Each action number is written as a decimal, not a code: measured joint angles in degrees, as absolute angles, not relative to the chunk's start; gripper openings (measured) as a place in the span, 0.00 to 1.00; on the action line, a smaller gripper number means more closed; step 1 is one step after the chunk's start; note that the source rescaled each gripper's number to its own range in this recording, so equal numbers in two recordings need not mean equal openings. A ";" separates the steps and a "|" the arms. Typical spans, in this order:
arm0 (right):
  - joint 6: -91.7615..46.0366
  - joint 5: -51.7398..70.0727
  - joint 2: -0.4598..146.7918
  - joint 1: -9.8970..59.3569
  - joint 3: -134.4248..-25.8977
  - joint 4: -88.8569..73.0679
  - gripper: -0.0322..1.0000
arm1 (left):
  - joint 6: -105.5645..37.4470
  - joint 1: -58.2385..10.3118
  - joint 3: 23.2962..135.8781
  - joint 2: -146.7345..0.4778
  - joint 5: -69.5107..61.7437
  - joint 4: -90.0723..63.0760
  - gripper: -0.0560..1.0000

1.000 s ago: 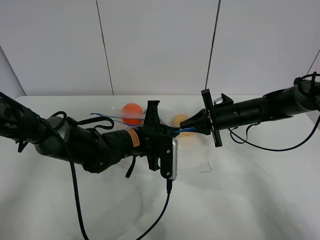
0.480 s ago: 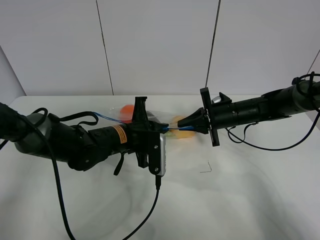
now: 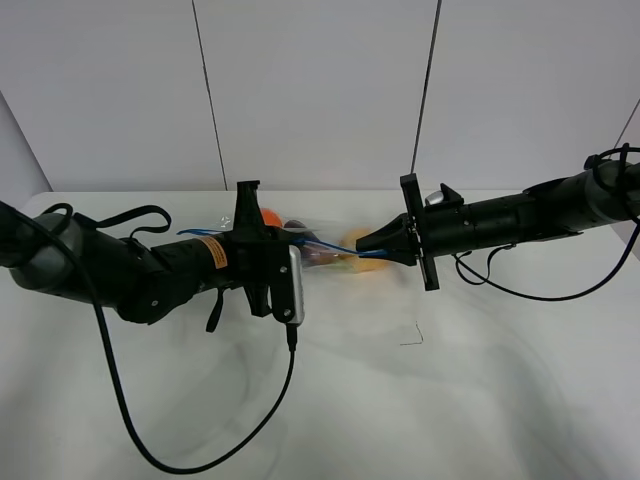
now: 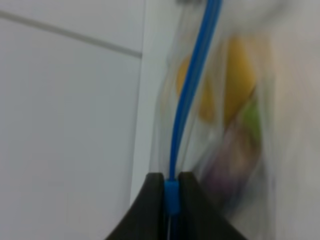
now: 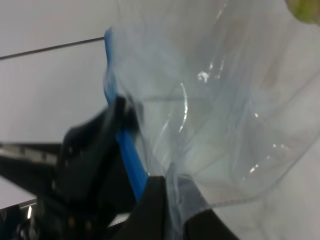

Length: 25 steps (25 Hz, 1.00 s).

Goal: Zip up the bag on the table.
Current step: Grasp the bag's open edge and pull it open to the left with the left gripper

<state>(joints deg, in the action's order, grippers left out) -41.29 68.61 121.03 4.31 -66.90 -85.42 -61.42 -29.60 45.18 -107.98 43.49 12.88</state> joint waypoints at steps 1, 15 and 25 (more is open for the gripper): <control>-41.29 68.61 121.03 4.25 -66.90 -85.42 0.03 | -61.42 -28.55 45.18 -107.98 43.27 12.88 0.06; -41.29 68.61 121.03 4.19 -66.90 -85.92 0.03 | -61.68 -14.05 42.72 -107.98 42.80 12.94 0.05; -41.34 68.61 121.03 4.19 -66.90 -85.77 0.03 | -61.68 -7.61 42.53 -107.98 42.62 12.70 0.05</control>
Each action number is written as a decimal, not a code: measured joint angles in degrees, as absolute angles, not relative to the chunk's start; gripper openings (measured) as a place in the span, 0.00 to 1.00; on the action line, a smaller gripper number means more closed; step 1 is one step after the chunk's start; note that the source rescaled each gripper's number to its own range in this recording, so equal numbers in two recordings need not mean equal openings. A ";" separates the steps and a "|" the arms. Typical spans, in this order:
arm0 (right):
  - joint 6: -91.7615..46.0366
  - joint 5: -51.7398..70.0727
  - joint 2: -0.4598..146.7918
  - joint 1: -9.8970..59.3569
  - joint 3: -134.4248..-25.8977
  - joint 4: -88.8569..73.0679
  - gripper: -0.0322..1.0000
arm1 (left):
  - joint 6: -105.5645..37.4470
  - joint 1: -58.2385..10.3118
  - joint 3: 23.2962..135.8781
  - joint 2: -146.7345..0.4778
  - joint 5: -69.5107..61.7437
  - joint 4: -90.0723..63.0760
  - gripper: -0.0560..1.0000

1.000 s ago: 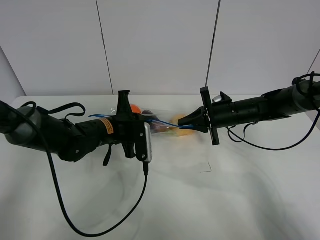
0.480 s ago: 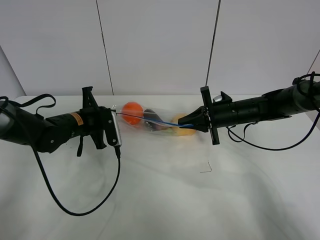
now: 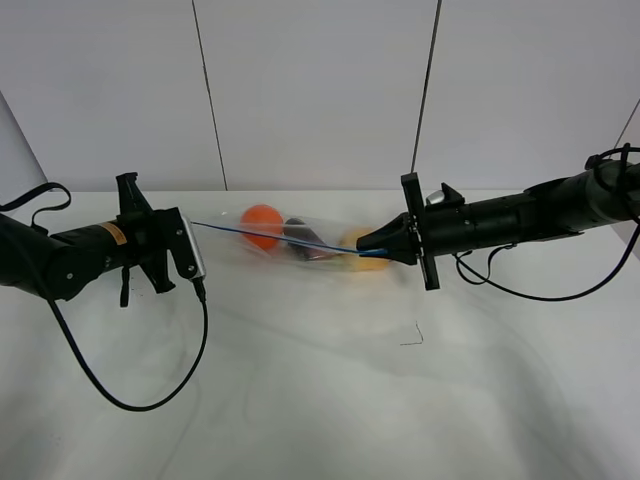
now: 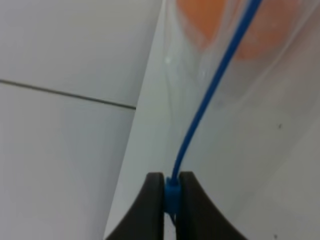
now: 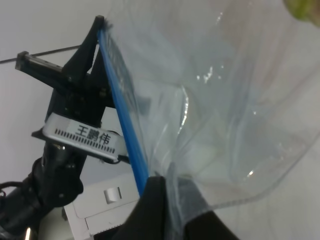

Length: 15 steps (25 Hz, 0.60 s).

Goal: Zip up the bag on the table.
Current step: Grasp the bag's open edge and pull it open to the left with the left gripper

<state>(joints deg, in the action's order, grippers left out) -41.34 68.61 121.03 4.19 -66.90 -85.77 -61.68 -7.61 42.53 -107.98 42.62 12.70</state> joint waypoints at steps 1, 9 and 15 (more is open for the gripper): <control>-41.34 68.61 121.03 4.19 -66.90 -85.71 0.03 | -61.68 -7.61 42.53 -107.98 42.62 12.70 0.05; -41.34 68.61 121.03 4.13 -66.90 -85.53 0.03 | -61.73 -7.45 42.48 -107.98 42.50 12.38 0.16; -41.34 68.78 121.03 4.13 -66.90 -84.84 0.03 | -62.30 -6.41 42.48 -107.98 39.22 8.51 0.86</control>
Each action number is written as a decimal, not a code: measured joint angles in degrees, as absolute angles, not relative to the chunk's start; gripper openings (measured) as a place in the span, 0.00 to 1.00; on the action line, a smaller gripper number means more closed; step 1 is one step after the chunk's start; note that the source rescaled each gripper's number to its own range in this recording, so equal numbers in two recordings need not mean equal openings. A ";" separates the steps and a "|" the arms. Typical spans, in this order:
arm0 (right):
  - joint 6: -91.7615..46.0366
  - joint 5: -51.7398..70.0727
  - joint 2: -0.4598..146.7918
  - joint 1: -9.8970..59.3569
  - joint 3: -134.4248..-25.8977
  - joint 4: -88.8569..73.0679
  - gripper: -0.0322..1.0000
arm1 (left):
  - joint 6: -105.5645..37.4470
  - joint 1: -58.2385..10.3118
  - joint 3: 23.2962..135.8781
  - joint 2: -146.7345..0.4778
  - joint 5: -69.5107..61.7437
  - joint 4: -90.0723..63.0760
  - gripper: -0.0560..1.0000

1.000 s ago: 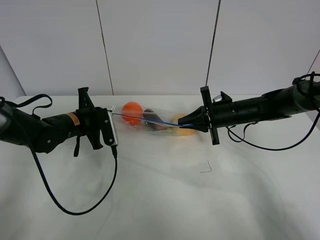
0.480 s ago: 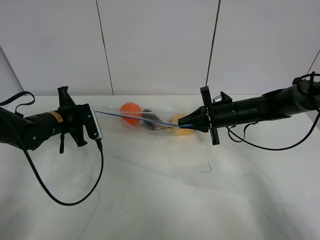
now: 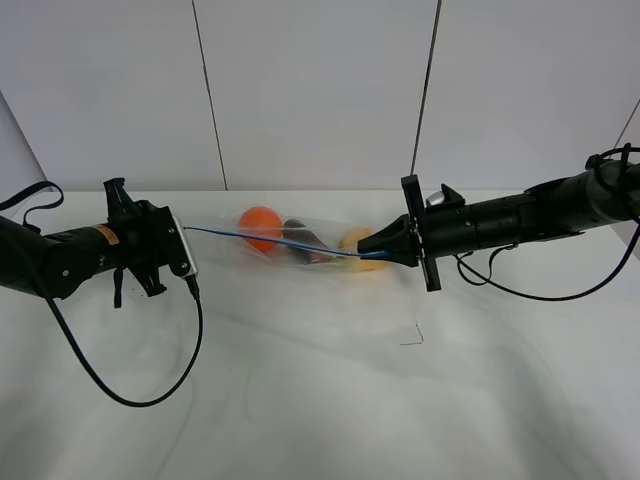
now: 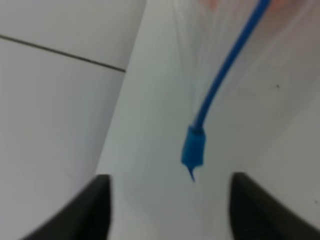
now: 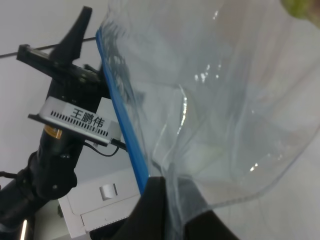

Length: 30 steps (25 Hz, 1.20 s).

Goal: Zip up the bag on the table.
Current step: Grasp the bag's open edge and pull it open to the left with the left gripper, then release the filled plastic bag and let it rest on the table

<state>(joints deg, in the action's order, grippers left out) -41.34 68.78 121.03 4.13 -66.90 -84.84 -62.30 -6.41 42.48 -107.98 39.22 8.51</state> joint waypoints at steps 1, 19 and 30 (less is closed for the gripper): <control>-41.34 68.78 121.03 4.13 -66.90 -84.84 0.03 | -62.29 -6.18 42.48 -107.98 39.23 8.23 0.92; -41.34 68.79 121.03 4.13 -66.90 -84.84 0.03 | -16.31 -5.15 37.22 -107.98 42.82 4.56 1.00; -41.34 68.90 121.03 4.13 -66.90 -84.79 0.03 | 0.31 -4.99 41.29 -107.16 24.44 3.24 1.00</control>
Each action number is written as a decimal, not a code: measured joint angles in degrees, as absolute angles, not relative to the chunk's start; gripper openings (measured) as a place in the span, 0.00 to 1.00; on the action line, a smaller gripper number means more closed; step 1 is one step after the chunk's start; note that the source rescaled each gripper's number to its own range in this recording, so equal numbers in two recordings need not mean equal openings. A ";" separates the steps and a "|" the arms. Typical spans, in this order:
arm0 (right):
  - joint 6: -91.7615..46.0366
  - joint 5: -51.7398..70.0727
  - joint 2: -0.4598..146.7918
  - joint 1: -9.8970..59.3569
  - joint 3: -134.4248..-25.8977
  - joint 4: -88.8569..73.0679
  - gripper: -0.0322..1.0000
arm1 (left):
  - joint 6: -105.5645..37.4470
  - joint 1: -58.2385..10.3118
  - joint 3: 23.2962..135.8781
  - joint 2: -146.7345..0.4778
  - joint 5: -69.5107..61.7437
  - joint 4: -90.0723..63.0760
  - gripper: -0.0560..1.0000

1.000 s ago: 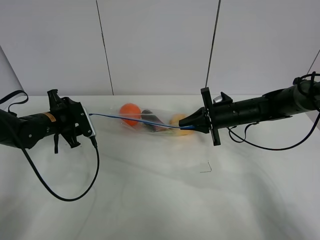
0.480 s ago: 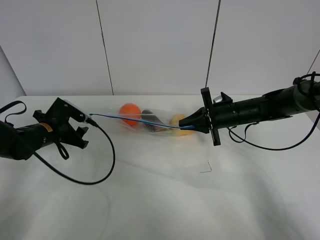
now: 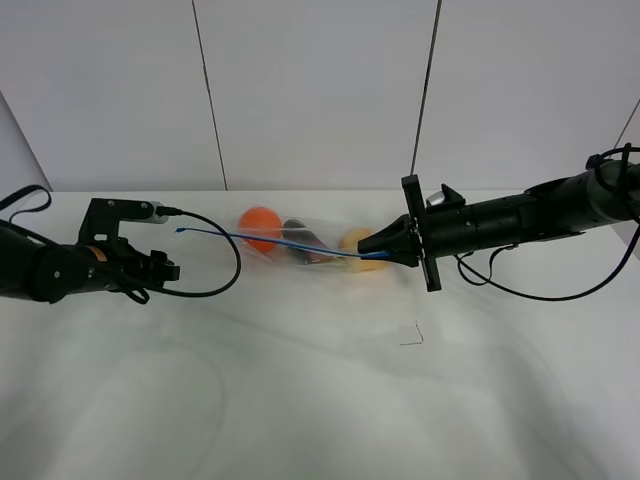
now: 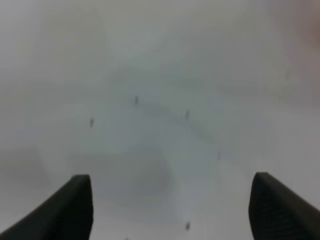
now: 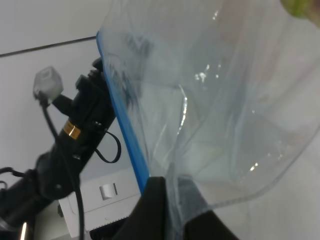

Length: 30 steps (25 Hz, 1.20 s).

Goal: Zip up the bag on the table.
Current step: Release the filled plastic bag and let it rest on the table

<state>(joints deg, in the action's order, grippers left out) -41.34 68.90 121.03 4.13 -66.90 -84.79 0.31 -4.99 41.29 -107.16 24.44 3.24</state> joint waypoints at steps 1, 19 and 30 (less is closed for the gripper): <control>-41.34 68.90 121.03 4.13 -66.90 -84.79 0.03 | 0.31 -4.86 42.78 -106.65 19.99 3.24 1.00; -41.34 68.95 121.03 4.13 -66.90 -84.19 0.03 | 5.16 -4.49 78.78 -104.05 -56.12 2.08 1.00; -41.34 68.95 121.03 4.13 -66.90 -83.34 0.03 | 5.23 -4.49 67.69 -90.98 -67.22 2.01 1.00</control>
<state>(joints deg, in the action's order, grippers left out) -41.34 68.95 121.03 4.13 -66.90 -83.34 5.23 -4.49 67.69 -90.98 -67.22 2.01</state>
